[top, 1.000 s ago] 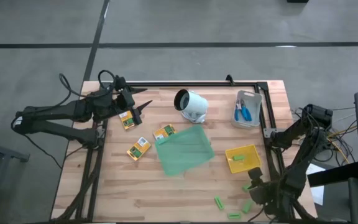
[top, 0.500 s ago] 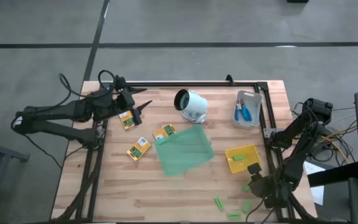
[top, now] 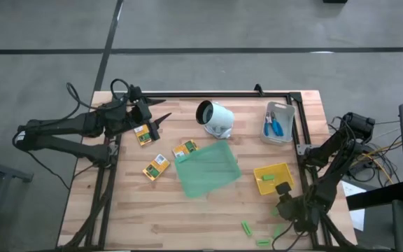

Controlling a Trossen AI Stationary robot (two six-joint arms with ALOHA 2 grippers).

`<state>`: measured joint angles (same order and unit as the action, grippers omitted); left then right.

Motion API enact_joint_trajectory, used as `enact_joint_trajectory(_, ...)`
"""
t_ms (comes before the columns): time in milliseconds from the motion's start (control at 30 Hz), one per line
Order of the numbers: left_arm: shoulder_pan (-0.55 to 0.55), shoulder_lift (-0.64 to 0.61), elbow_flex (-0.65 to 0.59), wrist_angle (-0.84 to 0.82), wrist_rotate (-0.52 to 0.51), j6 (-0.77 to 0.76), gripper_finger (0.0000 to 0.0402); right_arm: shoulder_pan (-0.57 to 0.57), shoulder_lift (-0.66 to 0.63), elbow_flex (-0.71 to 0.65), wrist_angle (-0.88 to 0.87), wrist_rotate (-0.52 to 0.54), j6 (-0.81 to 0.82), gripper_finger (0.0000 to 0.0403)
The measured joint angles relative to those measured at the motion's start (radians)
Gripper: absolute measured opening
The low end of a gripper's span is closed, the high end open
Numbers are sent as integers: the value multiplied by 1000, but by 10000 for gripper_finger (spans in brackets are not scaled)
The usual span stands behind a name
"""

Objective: Pick & Place School Supplies
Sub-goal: Put the green eraser into the yellow bin

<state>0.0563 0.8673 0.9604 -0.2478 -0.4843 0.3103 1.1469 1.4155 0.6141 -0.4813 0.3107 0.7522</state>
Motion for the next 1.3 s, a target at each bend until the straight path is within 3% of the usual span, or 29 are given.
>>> enact_joint_trajectory(500, 0, 0, 0, 0, 0, 0, 236, 0, 0, -65, 113, -23, -3, 139)
enact_joint_trajectory(1300, 0, 0, 0, 0, 0, 0, 236, -1, -12, -61, 114, -7, -55, 85)
